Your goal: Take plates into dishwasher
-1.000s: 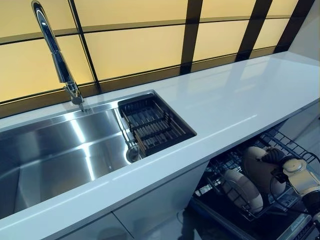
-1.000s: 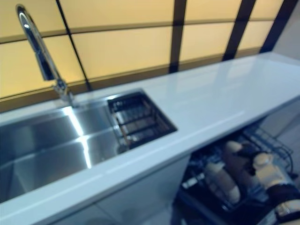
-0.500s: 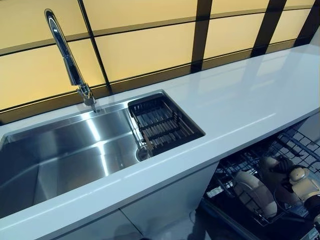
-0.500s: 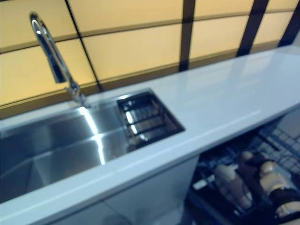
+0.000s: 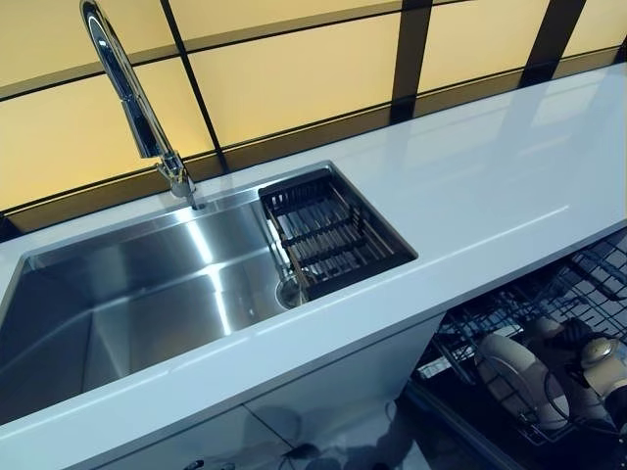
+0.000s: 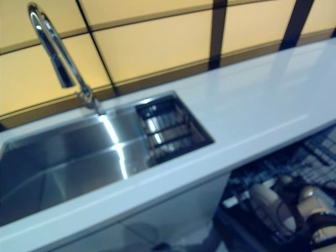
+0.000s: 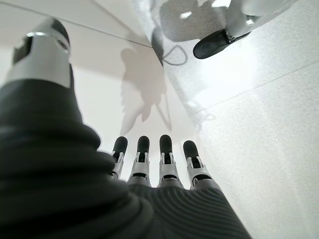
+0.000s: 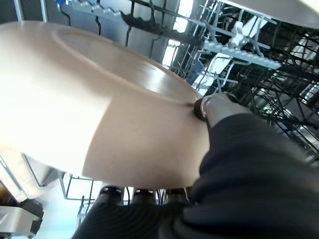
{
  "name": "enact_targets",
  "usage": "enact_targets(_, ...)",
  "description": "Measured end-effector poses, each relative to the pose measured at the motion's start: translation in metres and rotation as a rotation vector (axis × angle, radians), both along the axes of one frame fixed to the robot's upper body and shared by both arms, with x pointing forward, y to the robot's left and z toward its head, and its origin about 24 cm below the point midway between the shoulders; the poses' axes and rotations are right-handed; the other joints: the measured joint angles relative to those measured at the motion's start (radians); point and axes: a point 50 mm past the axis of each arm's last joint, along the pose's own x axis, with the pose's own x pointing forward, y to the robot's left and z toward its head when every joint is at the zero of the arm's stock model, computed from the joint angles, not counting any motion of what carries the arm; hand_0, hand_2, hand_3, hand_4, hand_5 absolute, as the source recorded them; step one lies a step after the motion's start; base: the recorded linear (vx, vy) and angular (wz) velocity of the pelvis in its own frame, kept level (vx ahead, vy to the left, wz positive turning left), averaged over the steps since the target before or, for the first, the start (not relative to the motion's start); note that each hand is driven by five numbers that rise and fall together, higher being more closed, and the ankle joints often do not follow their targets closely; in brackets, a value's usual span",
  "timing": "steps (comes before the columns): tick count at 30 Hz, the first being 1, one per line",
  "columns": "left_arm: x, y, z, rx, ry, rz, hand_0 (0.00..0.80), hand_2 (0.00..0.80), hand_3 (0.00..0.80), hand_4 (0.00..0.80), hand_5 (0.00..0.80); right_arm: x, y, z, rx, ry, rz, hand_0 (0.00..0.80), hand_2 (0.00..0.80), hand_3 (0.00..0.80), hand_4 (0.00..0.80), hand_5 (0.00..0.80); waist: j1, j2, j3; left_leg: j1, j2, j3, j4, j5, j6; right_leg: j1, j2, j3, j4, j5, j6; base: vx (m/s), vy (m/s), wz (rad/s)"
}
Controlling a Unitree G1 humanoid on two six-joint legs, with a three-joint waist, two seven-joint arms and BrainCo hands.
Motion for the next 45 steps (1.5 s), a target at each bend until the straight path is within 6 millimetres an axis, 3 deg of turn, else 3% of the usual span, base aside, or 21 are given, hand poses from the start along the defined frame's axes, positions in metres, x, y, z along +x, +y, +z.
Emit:
enact_targets(20, 0.011, -0.005, 0.005, -0.015, -0.048, -0.037, 0.000, 0.000, 0.000, 0.000, 0.000, 0.005, -0.007, 0.014, -0.015, -0.059, -0.033, 0.800, 0.800, 0.800, 0.800, 0.800, 0.001, 0.049, 0.039, -0.016, -0.003, -0.015, 0.001, 0.004, 0.001, -0.007, -0.005, -0.015, 0.000, -0.006, 0.003, -0.002, 0.003, 0.01)
enact_targets(21, 0.011, -0.005, 0.004, -0.016, -0.048, -0.038, 0.000, 0.000, 0.000, 0.000, 0.000, 0.004, -0.007, 0.013, -0.014, -0.058, -0.035, 0.747, 0.747, 0.747, 0.747, 0.747, 0.001, 0.049, 0.039, -0.016, -0.004, -0.015, 0.001, 0.004, 0.001, -0.007, -0.005, -0.016, 0.000, -0.007, 0.003, 0.000, 0.000, 0.00)
enact_targets(23, 0.012, -0.005, 0.005, -0.016, -0.049, -0.038, 0.000, 0.000, 0.000, 0.000, 0.000, 0.004, -0.007, 0.014, -0.015, -0.058, -0.036, 0.091, 0.091, 0.091, 0.091, 0.091, 0.001, 0.049, 0.039, -0.016, -0.004, -0.016, 0.001, 0.004, 0.001, -0.007, -0.005, -0.016, 0.000, -0.007, 0.003, 0.000, 0.000, 0.00)
enact_targets(24, 0.012, -0.005, 0.005, -0.016, -0.050, -0.038, 0.000, 0.000, 0.000, 0.000, 0.000, 0.003, -0.008, 0.013, -0.013, -0.053, -0.043, 0.000, 0.000, 0.000, 0.000, 0.000, 0.001, 0.049, 0.039, -0.017, -0.004, -0.017, 0.001, 0.004, 0.001, -0.007, -0.005, -0.016, 0.000, -0.007, 0.003, 0.000, 0.000, 0.00)
enact_targets(35, 0.012, -0.005, 0.005, -0.017, -0.049, -0.038, 0.000, 0.000, 0.000, 0.000, 0.000, -0.003, -0.016, 0.015, -0.019, -0.037, -0.086, 0.000, 0.000, 0.000, 0.000, 0.000, -0.002, 0.046, 0.041, -0.014, -0.003, -0.019, 0.001, 0.004, 0.001, -0.004, -0.004, -0.016, 0.001, -0.007, 0.003, 0.003, -0.001, 0.00)
enact_targets(45, 0.012, -0.005, 0.005, -0.015, -0.055, -0.038, 0.000, 0.000, 0.000, 0.000, 0.000, -0.003, -0.020, 0.030, -0.014, -0.055, -0.098, 0.000, 0.000, 0.000, 0.000, 0.000, -0.008, 0.007, 0.061, 0.006, -0.003, -0.019, 0.001, 0.003, 0.001, 0.013, -0.003, -0.013, 0.001, -0.006, 0.003, 0.006, -0.001, 0.00)
